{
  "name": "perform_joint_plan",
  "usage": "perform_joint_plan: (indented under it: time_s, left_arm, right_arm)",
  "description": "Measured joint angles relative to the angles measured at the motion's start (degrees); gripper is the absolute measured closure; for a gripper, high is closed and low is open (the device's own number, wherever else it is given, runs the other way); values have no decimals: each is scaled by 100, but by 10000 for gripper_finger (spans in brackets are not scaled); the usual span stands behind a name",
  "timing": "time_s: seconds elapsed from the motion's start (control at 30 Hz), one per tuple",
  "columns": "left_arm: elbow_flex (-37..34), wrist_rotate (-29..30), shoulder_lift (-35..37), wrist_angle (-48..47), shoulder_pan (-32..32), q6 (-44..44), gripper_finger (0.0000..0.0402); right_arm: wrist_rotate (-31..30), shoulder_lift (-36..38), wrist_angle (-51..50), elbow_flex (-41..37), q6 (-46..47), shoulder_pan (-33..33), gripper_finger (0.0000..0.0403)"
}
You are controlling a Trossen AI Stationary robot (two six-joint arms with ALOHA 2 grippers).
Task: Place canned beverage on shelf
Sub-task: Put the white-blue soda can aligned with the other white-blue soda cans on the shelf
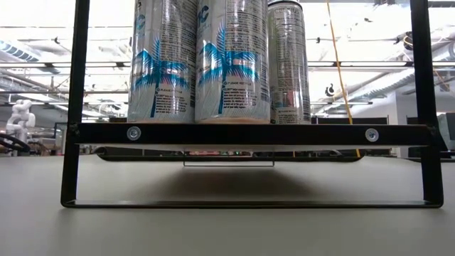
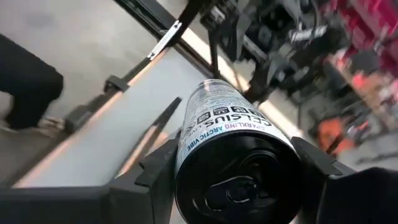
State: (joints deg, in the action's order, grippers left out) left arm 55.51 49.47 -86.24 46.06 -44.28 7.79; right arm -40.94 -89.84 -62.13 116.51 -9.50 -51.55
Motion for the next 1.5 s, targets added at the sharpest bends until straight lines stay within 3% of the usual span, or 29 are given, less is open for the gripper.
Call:
perform_joint_plan:
  time_s: [0.2, 0.43, 0.67, 0.8, 1.03, 1.27, 1.5]
  left_arm:
    - [45, -332, 0, -11, 189, 328, 92]
    - [45, -1045, 143, -134, 475, -108, 88]
    - [50, -1074, 383, -714, 538, -144, 88]
    - [50, -1220, 394, -711, 516, 402, 88]
    - [50, -955, 230, -623, 491, 2644, 88]
    - [48, -711, 184, -606, 439, 3991, 88]
    - [48, -554, 184, -607, 433, 4232, 88]
  right_arm:
    - [-123, 0, 339, -2, -1221, 179, 211]
    - [-96, -81, 224, -11, -2846, 368, 209]
    - [-81, -87, 266, -11, -3011, 433, 208]
    - [-77, -87, 373, -11, -2228, 528, 211]
    - [-108, -99, 387, -11, 1007, 856, 207]
    - [-228, -264, 450, -11, 2992, 987, 207]
    - [-441, -578, 1001, -11, 3738, 1143, 207]
